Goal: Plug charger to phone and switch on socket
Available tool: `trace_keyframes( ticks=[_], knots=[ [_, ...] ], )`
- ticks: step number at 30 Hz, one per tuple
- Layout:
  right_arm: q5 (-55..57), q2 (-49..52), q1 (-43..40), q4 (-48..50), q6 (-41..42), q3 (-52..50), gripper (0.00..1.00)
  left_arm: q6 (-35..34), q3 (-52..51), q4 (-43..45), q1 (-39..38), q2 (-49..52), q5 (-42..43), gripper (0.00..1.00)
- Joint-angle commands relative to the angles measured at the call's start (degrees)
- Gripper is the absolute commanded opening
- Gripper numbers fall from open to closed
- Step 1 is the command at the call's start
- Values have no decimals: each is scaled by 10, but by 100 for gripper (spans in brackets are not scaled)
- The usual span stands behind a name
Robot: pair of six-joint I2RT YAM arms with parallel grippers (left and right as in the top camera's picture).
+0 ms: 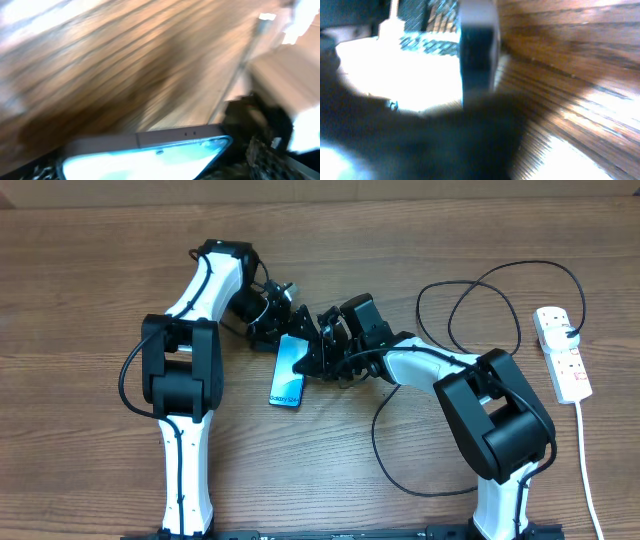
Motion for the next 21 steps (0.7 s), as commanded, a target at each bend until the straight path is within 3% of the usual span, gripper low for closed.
trace_keyframes(
  ticks=[1, 9, 17, 19, 21],
  knots=[
    [-99, 20, 9, 37, 7, -3, 4, 106, -4, -13, -23, 13, 247, 93],
    [-187, 20, -27, 144, 80, -3, 4, 145, -4, -33, -24, 13, 320, 82],
    [-166, 20, -62, 153, 86, -3, 4, 147, -4, -50, -24, 13, 322, 73],
    [-159, 20, -65, 153, 86, -3, 4, 152, -4, -56, -24, 13, 325, 66],
    [-154, 20, -66, 153, 86, -3, 4, 167, -4, -67, -24, 13, 332, 47]
  ],
)
